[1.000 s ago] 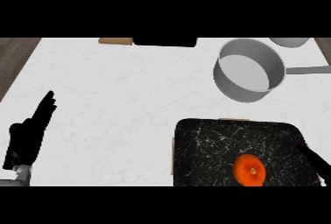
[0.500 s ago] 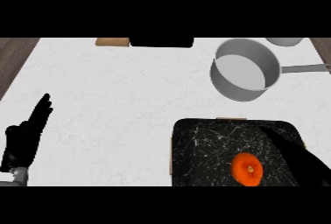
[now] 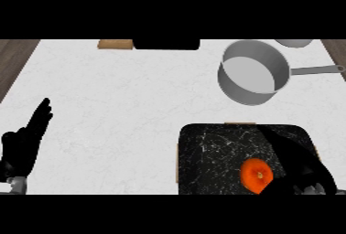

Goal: Pick the squash from the tray and place it in the pot

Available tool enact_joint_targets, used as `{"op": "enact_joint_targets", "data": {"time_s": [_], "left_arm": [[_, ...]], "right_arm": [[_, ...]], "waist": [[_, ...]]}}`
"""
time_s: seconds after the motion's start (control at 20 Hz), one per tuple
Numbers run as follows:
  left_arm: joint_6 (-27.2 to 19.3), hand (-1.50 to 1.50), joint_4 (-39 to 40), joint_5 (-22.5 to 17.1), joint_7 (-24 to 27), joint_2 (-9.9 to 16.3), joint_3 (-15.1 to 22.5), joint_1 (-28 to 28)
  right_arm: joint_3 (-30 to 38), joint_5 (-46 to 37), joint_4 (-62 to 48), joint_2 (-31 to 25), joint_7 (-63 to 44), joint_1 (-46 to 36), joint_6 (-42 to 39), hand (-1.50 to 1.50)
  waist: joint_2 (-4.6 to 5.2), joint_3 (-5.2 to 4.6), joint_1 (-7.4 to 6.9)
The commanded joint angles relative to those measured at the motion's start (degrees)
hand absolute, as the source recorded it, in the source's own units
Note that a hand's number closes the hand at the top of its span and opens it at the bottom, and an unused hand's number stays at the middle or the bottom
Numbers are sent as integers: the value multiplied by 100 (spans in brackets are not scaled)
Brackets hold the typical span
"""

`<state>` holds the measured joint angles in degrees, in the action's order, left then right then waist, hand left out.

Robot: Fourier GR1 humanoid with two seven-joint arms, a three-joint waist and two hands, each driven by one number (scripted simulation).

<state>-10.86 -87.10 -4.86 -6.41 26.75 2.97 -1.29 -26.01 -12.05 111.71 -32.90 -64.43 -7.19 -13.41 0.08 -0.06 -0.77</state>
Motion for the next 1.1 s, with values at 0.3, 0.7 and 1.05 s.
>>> {"op": "enact_joint_targets", "data": {"time_s": [0.3,0.7,1.05], "left_arm": [[87,0,-55,105,-221,-119,-94,135],[244,0,-102,189,-158,-168,-310,40],[389,0,26,316,118,-260,-510,-140]], "right_arm": [[-146,-144,-1031,406,-619,-340,-330,-150],[-306,-636,-1527,1067,-684,-612,-338,-150],[-304,-867,-1592,916,20,-28,-565,150]], "waist": [[-3,5,34],[-7,4,42],[-9,5,63]]}}
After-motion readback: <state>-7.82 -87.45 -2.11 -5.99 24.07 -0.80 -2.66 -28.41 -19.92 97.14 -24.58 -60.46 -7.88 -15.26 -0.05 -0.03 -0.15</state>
